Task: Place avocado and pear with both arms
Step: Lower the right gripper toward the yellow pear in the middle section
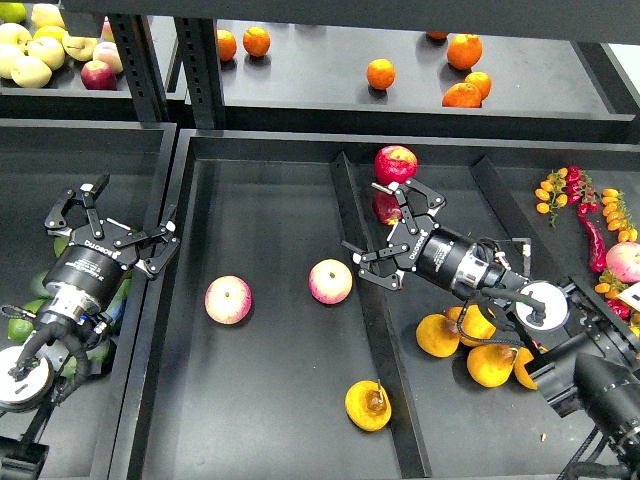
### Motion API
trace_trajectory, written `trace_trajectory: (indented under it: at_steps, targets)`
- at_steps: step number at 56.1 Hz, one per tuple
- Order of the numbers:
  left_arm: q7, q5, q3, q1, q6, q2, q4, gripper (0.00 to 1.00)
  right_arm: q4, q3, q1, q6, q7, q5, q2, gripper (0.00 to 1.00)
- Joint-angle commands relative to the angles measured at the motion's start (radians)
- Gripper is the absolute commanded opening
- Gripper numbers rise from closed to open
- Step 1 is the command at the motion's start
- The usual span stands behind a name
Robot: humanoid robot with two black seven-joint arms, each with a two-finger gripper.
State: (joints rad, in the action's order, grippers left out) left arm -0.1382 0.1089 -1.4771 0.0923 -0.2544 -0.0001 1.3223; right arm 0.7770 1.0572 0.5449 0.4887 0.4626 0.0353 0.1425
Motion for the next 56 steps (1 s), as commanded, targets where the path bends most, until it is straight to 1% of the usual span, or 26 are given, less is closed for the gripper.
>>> trace_trajectory:
  at_steps: [1, 5, 6, 10, 15, 29, 36, 56]
  targets:
    - [-0.001, 0.000, 0.000, -0.002, 0.000, 0.000, 0.006, 1.00, 0.005, -0.117, 0.026, 0.000, 0.026, 0.008, 0.061, 1.00]
    - [0.000, 0.000, -0.002, -0.002, 0.000, 0.000, 0.008, 1.00, 0.011, -0.207, 0.079, 0.000, 0.026, 0.008, 0.115, 1.00]
    - [0.000, 0.000, -0.002, -0.002, 0.000, 0.000, 0.006, 1.00, 0.010, -0.289, 0.134, 0.000, 0.026, 0.006, 0.159, 1.00]
    - [0.000, 0.000, -0.002, -0.003, -0.002, 0.000, 0.005, 1.00, 0.013, -0.383, 0.199, 0.000, 0.026, 0.001, 0.196, 1.00]
    - [-0.001, -0.002, 0.003, -0.003, -0.003, 0.000, 0.002, 1.00, 0.016, -0.497, 0.269, 0.000, 0.026, 0.000, 0.216, 1.00]
    - [-0.001, -0.002, 0.006, -0.003, -0.006, 0.000, 0.003, 1.00, 0.025, -0.888, 0.451, 0.000, 0.026, 0.008, 0.218, 1.00]
    - [-0.001, -0.002, 0.009, -0.003, -0.006, 0.000, 0.002, 1.00, 0.027, -0.971, 0.483, 0.000, 0.026, 0.005, 0.215, 1.00]
    - [-0.003, -0.002, 0.021, -0.002, -0.006, 0.000, 0.003, 1.00, 0.048, -1.108, 0.484, 0.000, 0.026, 0.008, 0.195, 1.00]
